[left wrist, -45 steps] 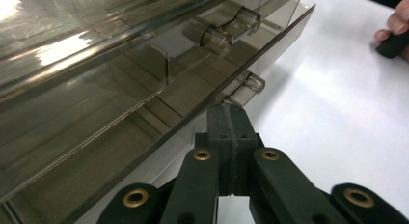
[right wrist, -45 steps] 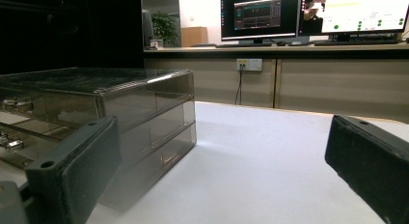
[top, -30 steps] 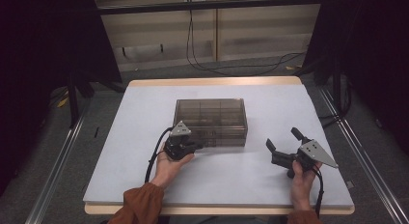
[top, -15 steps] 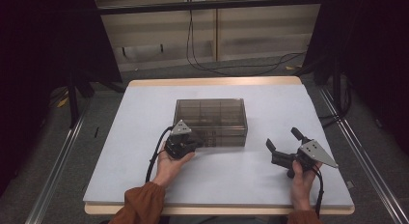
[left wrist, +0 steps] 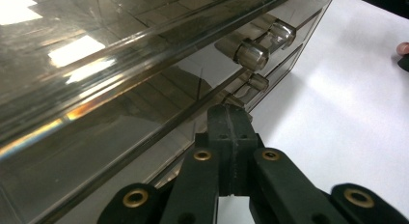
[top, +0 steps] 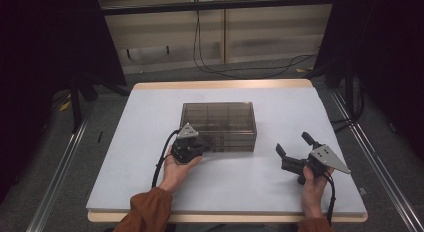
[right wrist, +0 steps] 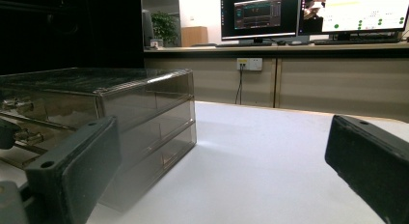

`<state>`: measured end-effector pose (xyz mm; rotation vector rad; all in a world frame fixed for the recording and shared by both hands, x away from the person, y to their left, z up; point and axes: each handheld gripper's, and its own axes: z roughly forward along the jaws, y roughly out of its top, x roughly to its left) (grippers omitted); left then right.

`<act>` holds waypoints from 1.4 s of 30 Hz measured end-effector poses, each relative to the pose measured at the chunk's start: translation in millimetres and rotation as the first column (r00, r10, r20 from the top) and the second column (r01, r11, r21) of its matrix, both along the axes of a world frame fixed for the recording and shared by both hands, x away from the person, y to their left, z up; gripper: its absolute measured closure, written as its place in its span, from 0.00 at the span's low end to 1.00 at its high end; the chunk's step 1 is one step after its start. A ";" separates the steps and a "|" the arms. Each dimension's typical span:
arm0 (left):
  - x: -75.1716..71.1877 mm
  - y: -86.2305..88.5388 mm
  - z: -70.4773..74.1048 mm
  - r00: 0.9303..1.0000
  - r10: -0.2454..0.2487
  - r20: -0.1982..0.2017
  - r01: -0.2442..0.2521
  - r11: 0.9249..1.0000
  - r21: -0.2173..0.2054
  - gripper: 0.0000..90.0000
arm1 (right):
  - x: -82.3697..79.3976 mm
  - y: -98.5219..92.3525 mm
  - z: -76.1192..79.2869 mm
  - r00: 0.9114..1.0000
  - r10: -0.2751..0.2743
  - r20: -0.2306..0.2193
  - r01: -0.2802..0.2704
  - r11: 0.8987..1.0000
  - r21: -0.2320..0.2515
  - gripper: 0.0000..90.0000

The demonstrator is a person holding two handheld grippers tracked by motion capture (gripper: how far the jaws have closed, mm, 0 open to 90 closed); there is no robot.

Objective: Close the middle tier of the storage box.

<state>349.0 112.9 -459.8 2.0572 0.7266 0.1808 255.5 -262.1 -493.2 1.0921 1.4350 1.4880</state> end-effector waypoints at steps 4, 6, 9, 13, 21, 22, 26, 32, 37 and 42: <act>-0.2 -0.1 -0.2 1.000 0.002 0.002 -0.002 1.000 -0.001 1.00 | -0.1 0.1 0.0 1.000 0.000 -0.001 0.000 1.000 0.002 0.00; 0.0 0.1 -0.2 1.000 0.000 0.000 0.000 1.000 -0.001 1.00 | -0.2 0.1 0.0 1.000 0.000 -0.001 0.000 1.000 0.002 0.00; 0.4 0.8 -0.2 1.000 -0.005 -0.002 0.005 1.000 0.002 1.00 | -0.2 0.1 0.0 1.000 0.000 -0.001 0.000 1.000 0.002 0.00; -3.6 4.5 3.6 0.999 -0.037 -0.003 0.037 0.999 0.005 1.00 | -0.4 0.1 -0.1 1.000 0.001 0.003 -0.001 1.000 -0.003 0.00; -12.1 12.0 9.9 0.997 -0.078 0.006 0.078 0.997 -0.011 0.90 | -0.3 0.2 0.0 1.000 0.000 0.003 0.000 1.000 -0.003 0.00; -12.1 12.0 9.9 0.997 -0.078 0.006 0.078 0.997 -0.011 0.88 | -0.3 0.2 0.0 1.000 0.000 0.003 0.000 1.000 -0.003 0.00; -17.2 12.2 12.9 0.997 -0.075 0.012 0.075 0.997 -0.004 0.73 | -0.5 0.2 0.0 1.000 -0.003 0.001 0.003 1.000 -0.005 0.00; -26.9 14.8 16.5 0.998 -0.067 0.019 0.067 0.998 -0.007 0.51 | -0.3 0.1 -0.1 1.000 0.000 0.001 0.000 1.000 -0.001 0.00; -33.0 24.1 19.5 0.999 -0.028 0.036 0.028 1.000 -0.001 0.32 | -0.5 0.2 0.0 1.000 -0.003 0.001 0.003 1.000 -0.004 0.00; -35.9 35.0 19.6 0.999 -0.009 0.038 0.009 1.000 0.003 0.23 | -0.5 0.2 0.0 1.000 -0.003 0.001 0.003 1.000 -0.005 0.00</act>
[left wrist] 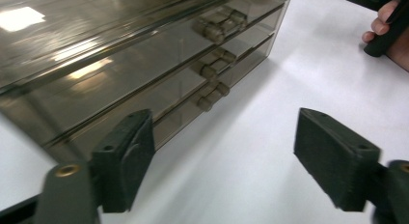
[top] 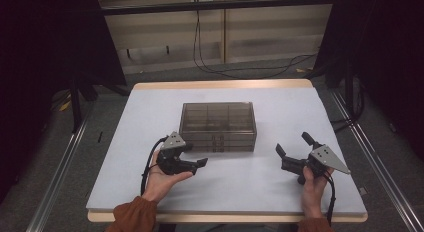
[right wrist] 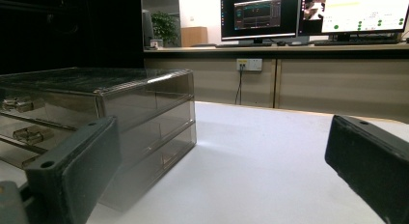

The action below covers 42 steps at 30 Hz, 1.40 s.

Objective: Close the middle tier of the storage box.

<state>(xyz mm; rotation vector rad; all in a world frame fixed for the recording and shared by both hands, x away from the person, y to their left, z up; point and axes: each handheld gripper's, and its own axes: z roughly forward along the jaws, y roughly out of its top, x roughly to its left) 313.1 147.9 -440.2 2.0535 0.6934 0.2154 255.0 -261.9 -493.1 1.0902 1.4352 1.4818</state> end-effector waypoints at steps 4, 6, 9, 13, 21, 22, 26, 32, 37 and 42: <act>0.1 10.5 0.2 1.000 0.016 -0.018 -0.016 1.000 -0.007 0.14 | 0.3 0.1 -0.1 1.000 0.001 0.002 -0.001 1.000 0.001 0.00; 0.7 16.9 1.2 0.999 0.030 -0.036 -0.030 1.000 -0.008 0.11 | 0.0 0.0 0.0 1.000 0.000 -0.001 0.000 1.000 0.000 0.00; 0.7 23.6 0.6 0.997 0.052 -0.060 -0.053 0.999 -0.005 0.07 | 0.0 0.1 0.0 1.000 0.000 0.000 0.000 1.000 -0.001 0.00; 0.2 33.5 -2.4 0.993 0.076 -0.091 -0.077 0.997 -0.010 0.05 | 0.2 0.0 0.0 1.000 0.002 0.001 -0.002 1.000 0.001 0.00; -3.9 61.1 -5.0 0.992 0.076 -0.102 -0.079 0.997 -0.023 0.04 | 0.2 0.0 -0.1 1.000 0.002 0.002 -0.002 1.000 0.001 0.00; -3.9 61.1 -5.0 0.992 0.076 -0.102 -0.079 0.997 -0.023 0.04 | -0.1 0.0 0.0 1.000 0.000 0.000 0.000 1.000 0.000 0.00; -8.1 78.2 -6.2 0.993 0.071 -0.091 -0.074 0.997 -0.034 0.04 | -0.1 0.0 0.0 1.000 -0.001 0.000 0.001 1.000 0.000 0.00; -11.5 94.2 -9.7 0.989 0.127 -0.080 -0.128 0.992 -0.009 0.04 | -0.3 0.4 -0.1 1.000 -0.001 0.002 0.001 1.000 0.000 0.00; -13.8 114.4 -10.4 0.980 0.188 -0.062 -0.189 0.982 -0.012 0.05 | -0.3 0.3 -0.1 1.000 -0.002 0.002 0.002 1.000 0.001 0.00; -14.5 122.8 -14.1 0.969 0.243 -0.042 -0.243 0.970 0.005 0.05 | 0.1 -0.1 -0.1 1.000 0.002 0.001 -0.002 1.000 0.005 0.00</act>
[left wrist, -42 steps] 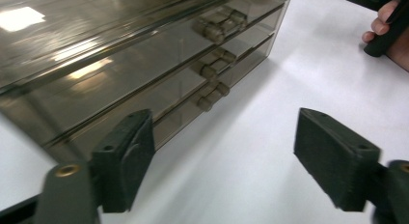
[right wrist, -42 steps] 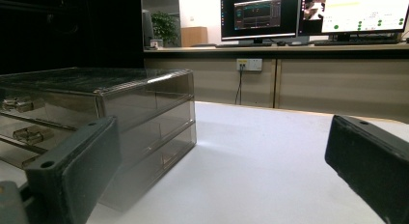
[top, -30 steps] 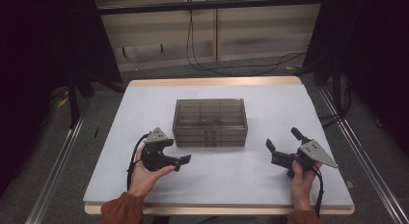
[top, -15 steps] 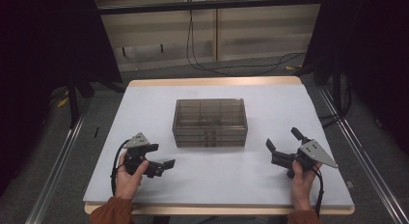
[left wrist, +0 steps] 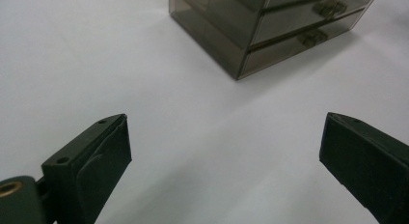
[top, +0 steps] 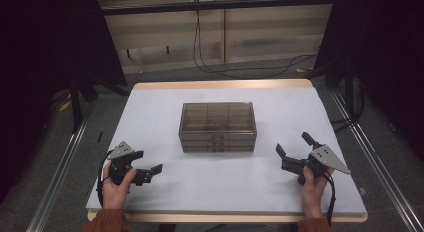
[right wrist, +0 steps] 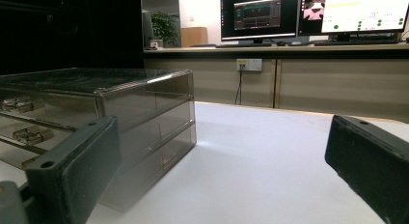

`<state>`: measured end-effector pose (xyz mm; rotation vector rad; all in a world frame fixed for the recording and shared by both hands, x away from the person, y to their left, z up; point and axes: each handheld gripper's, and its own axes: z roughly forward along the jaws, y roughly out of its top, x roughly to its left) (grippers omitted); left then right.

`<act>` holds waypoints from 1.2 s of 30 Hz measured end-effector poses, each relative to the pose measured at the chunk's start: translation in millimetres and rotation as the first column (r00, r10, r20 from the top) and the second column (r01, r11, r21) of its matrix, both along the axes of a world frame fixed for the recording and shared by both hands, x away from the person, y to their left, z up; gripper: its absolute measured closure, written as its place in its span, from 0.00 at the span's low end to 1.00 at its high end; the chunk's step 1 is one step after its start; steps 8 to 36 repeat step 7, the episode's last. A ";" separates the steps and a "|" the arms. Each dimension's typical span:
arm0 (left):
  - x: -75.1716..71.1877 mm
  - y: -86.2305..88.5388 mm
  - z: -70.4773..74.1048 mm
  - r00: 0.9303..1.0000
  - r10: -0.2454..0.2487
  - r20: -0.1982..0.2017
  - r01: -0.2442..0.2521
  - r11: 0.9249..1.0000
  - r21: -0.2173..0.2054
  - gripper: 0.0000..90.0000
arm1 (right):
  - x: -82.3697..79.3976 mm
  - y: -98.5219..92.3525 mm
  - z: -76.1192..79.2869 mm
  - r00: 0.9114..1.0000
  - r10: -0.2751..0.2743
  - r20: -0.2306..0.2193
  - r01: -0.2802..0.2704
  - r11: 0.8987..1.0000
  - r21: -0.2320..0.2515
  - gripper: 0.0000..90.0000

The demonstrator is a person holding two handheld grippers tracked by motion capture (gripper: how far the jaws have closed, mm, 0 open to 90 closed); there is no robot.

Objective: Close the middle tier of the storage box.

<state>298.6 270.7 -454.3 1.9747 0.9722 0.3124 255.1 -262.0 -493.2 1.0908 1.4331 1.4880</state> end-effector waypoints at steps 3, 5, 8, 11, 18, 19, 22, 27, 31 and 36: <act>1.3 1.4 -14.0 0.996 0.063 -0.057 -0.060 0.997 0.043 0.05 | -0.1 -0.2 0.0 1.000 -0.003 0.001 0.003 1.000 0.003 0.00; 3.6 3.4 -15.7 0.995 0.081 -0.053 -0.078 0.996 0.051 0.05 | -0.3 -0.1 0.0 1.000 -0.003 0.001 0.003 1.000 0.004 0.00; 5.3 4.0 -15.7 0.995 0.089 -0.051 -0.085 0.995 0.060 0.04 | 0.0 -0.2 0.0 1.000 -0.002 0.001 0.002 1.000 0.003 0.00; 5.3 4.0 -15.7 0.995 0.089 -0.051 -0.085 0.995 0.060 0.04 | 0.0 -0.2 0.0 1.000 -0.002 0.001 0.002 1.000 0.003 0.00; 5.3 4.0 -15.7 0.995 0.089 -0.051 -0.085 0.995 0.060 0.04 | 0.0 -0.2 0.0 1.000 -0.002 0.001 0.002 1.000 0.003 0.00; 5.3 4.0 -15.7 0.995 0.089 -0.051 -0.085 0.995 0.060 0.04 | 0.0 -0.2 0.0 1.000 -0.002 0.001 0.002 1.000 0.003 0.00; 5.3 4.0 -15.7 0.995 0.089 -0.051 -0.085 0.995 0.060 0.04 | 0.0 -0.2 0.0 1.000 -0.002 0.001 0.002 1.000 0.003 0.00; 5.3 4.0 -15.7 0.995 0.089 -0.051 -0.085 0.995 0.060 0.04 | 0.0 -0.2 0.0 1.000 -0.002 0.001 0.002 1.000 0.003 0.00; 5.3 4.0 -15.7 0.995 0.089 -0.051 -0.085 0.995 0.060 0.04 | 0.0 -0.2 0.0 1.000 -0.002 0.001 0.002 1.000 0.003 0.00; 5.3 4.0 -15.7 0.995 0.089 -0.051 -0.085 0.995 0.060 0.04 | 0.0 -0.2 0.0 1.000 -0.002 0.001 0.002 1.000 0.003 0.00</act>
